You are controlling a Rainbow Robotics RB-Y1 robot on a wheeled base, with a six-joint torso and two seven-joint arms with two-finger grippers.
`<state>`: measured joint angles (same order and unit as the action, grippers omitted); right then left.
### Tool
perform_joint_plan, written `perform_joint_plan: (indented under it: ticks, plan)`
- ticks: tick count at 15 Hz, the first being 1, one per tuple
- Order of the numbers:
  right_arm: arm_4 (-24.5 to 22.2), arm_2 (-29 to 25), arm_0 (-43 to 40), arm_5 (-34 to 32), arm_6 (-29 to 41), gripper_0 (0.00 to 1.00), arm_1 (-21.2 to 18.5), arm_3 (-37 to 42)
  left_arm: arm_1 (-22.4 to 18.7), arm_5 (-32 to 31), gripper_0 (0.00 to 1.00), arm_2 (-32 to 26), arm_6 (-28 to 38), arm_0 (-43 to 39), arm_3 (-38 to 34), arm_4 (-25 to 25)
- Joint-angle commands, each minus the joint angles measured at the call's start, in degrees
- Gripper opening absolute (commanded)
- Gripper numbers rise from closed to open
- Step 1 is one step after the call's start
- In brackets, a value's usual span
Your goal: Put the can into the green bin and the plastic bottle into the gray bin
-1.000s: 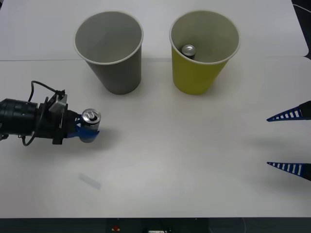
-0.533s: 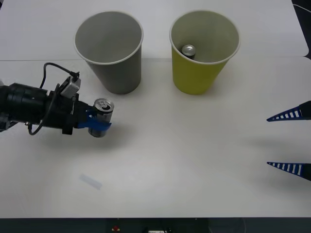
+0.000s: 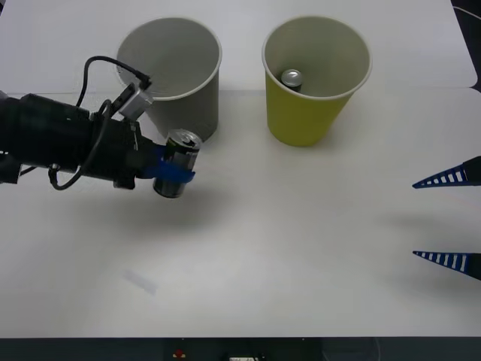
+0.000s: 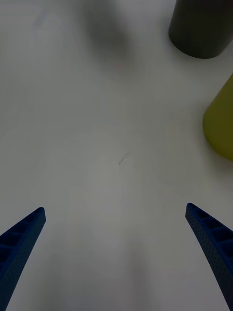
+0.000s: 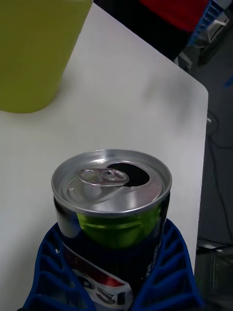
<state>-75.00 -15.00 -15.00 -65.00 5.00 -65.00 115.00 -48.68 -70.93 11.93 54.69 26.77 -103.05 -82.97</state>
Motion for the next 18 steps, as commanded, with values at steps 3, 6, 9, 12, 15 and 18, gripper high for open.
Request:
perform_joint_plan:
  ticks: [3,6,9,12,15,18]
  plan:
    - [0.00,0.00,0.00,0.00,0.00,1.00,0.00,0.00,3.77,0.01,0.00,-0.33,15.89,4.61,-7.60,-8.70]
    - [0.00,0.00,0.00,0.00,0.00,1.00,0.00,0.00,7.99,-4.12,0.00,-0.33,20.37,11.55,-7.69,-14.68]
    - [0.00,0.00,0.00,0.00,0.00,1.00,0.00,0.00,10.28,-3.95,0.00,1.87,23.71,17.97,-4.79,-17.14]
    - [0.00,0.00,0.00,0.00,0.00,1.00,0.00,0.00,12.91,-3.60,0.00,6.09,23.80,27.46,1.63,-22.15]
    - [0.00,0.00,0.00,0.00,0.00,1.00,0.00,0.00,16.87,-0.78,0.00,10.40,23.88,35.55,11.47,-25.66]
    - [0.00,0.00,0.00,0.00,0.00,1.00,0.00,0.00,20.47,5.10,0.00,14.26,23.88,41.00,19.12,-29.00]
